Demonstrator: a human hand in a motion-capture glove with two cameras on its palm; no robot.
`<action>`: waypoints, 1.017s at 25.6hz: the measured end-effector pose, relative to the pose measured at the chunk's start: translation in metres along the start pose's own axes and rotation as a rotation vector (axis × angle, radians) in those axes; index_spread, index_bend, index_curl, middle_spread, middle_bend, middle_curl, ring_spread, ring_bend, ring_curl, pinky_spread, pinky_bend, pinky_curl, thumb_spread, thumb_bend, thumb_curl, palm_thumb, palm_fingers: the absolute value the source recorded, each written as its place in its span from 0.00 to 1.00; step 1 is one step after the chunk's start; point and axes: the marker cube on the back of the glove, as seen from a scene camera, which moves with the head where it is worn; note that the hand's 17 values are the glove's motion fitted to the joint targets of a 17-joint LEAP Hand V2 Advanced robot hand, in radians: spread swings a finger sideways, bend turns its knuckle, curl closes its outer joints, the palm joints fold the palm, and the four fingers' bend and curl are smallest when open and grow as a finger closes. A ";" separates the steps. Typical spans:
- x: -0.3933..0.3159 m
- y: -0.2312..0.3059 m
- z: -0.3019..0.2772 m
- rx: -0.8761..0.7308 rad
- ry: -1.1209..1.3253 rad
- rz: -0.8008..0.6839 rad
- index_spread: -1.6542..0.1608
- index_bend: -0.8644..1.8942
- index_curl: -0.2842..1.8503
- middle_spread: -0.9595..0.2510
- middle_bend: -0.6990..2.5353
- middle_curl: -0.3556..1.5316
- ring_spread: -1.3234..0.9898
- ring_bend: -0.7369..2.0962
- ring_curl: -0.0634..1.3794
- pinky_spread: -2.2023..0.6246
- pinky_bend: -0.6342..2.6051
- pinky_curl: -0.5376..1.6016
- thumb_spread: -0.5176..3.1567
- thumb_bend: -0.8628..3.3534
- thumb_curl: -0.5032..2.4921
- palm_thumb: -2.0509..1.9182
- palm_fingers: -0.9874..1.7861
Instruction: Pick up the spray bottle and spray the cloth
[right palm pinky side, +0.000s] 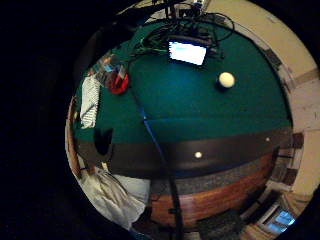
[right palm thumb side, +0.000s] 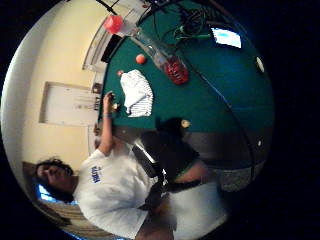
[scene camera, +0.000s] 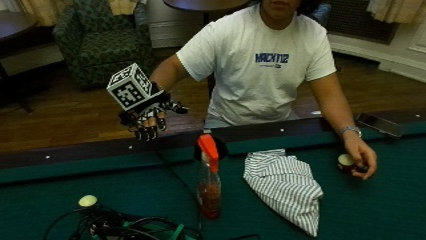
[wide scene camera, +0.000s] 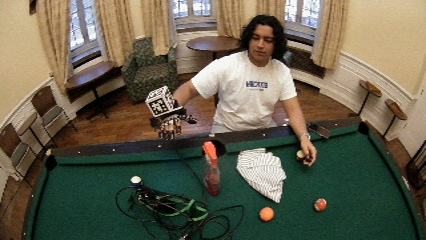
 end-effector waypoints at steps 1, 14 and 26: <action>0.000 -0.001 0.005 -0.007 -0.056 -0.003 0.67 0.36 0.23 0.72 0.28 0.34 0.54 0.38 0.20 0.85 0.34 0.39 0.41 0.20 0.26 0.60 0.45; -0.016 -0.040 0.040 -0.012 -0.563 -0.042 0.68 0.36 0.24 0.72 0.28 0.35 0.54 0.39 0.22 0.85 0.33 0.40 0.42 0.21 0.27 0.64 0.48; -0.023 -0.074 0.055 0.035 -0.668 -0.011 0.69 0.37 0.24 0.71 0.28 0.36 0.54 0.40 0.24 0.85 0.32 0.40 0.42 0.20 0.28 0.67 0.51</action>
